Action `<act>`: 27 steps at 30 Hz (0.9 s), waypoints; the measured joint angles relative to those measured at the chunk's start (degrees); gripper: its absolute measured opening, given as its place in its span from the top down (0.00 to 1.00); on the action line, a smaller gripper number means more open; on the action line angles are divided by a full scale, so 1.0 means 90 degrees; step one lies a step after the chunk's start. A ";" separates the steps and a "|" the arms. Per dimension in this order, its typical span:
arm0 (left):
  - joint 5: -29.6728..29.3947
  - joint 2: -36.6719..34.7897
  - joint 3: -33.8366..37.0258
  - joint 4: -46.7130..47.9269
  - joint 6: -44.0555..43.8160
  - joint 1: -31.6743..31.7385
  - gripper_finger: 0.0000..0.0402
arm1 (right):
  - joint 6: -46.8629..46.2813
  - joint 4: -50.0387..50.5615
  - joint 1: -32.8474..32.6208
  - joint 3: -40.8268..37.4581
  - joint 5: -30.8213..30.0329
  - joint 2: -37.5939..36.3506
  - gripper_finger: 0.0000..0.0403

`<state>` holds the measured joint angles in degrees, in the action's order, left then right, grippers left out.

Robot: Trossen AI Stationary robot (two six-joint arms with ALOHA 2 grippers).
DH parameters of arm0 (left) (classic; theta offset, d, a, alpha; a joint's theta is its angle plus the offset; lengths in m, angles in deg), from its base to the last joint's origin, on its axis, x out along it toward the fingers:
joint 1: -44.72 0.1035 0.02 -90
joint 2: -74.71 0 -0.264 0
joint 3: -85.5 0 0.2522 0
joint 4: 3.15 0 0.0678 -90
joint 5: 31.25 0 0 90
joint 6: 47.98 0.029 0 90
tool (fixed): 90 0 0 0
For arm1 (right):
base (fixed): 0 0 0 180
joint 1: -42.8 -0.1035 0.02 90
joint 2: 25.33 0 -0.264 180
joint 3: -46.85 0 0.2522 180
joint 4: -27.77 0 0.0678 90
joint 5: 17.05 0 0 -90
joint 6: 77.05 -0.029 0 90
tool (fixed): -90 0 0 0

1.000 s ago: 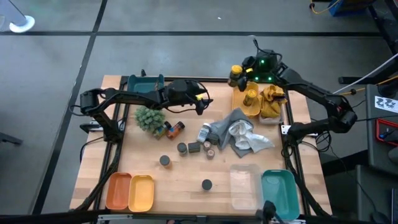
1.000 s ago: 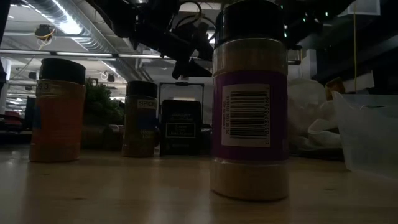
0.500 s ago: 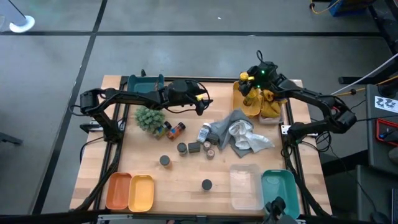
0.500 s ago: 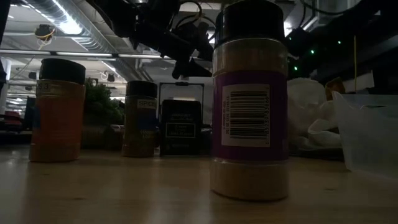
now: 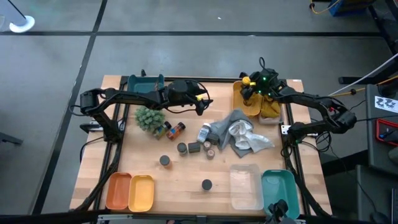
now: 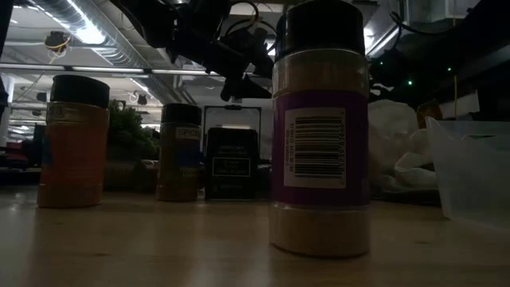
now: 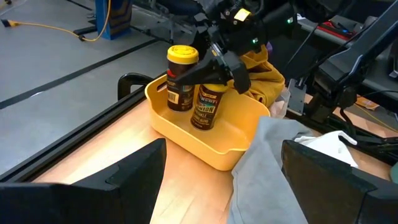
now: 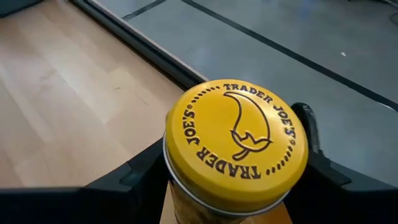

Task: Sort spices by type
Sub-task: Put the yellow seasoning bottle into the top yellow bin

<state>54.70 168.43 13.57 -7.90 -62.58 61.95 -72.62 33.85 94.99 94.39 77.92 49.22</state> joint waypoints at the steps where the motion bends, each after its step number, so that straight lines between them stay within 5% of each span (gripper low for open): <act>1: 0.0000 0.0000 0.0000 0.0000 0.0001 0.0000 0.25 | 0.0003 0.0000 0.0000 0.0000 -0.0049 0.0001 0.39; 15: -0.0002 0.0000 0.0000 0.0001 0.0001 0.0000 0.25 | 0.0032 0.0011 -0.0002 -0.0002 -0.0099 0.0002 0.38; 27: -0.0002 0.0000 0.0000 -0.0001 0.0001 0.0000 0.25 | -0.0011 0.0023 -0.0002 -0.0002 -0.0102 0.0000 0.28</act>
<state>54.68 168.43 13.57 -7.91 -62.57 61.95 -72.73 34.06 94.96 94.37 77.00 49.22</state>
